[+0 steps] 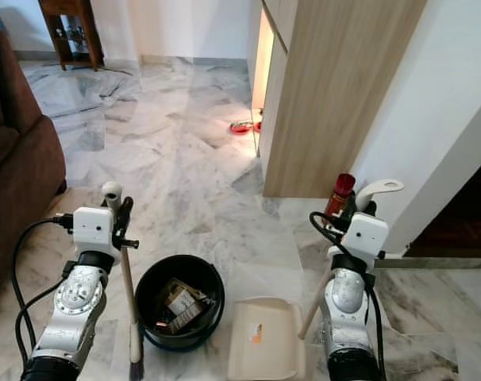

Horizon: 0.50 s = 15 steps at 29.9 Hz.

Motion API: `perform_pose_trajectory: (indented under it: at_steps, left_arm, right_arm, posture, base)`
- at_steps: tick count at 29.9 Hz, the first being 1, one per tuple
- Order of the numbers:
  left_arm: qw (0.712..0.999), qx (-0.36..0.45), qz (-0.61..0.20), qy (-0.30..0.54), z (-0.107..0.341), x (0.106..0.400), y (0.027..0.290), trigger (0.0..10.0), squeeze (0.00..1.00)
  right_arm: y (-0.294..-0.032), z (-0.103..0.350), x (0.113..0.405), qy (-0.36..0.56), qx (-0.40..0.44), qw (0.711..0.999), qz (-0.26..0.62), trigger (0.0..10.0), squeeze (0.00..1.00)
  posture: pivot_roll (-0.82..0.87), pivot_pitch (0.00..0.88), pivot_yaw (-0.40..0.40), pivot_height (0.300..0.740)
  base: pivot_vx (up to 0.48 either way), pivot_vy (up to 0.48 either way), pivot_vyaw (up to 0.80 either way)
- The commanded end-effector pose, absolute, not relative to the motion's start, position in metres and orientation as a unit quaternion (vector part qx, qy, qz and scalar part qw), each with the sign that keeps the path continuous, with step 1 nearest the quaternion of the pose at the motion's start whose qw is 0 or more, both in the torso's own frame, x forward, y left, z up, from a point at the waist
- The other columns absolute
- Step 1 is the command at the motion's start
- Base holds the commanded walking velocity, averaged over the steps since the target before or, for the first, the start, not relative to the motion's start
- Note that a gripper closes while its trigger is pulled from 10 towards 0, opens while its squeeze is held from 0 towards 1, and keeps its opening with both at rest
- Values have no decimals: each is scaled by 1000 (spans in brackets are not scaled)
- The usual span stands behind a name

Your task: Sweep floor

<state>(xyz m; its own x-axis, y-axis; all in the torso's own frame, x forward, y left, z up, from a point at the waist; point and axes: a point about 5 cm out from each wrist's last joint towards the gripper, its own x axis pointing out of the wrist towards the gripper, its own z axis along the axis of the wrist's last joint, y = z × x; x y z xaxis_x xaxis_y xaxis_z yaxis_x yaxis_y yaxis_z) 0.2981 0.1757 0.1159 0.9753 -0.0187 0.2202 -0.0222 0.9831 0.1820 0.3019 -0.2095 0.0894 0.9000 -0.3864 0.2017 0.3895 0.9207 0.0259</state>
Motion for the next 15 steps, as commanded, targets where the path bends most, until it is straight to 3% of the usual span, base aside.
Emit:
perform_pose_trajectory:
  at_steps: [1, 15]
  left_arm:
    - [986, 100, -6, -131, 128, 304, 175, 10000, 0]
    - [986, 110, -24, -123, 123, 305, 170, 10000, 0]
  right_arm:
    - [-209, 97, 306, -123, 1, 972, -202, 10000, 0]
    - [-200, 94, 305, -123, 11, 976, -180, 10000, 0]
  posture:
    - [181, 0, -30, 740]
    - [179, 0, -28, 740]
  base:
    - [0, 0, 0]
    - [0, 0, 0]
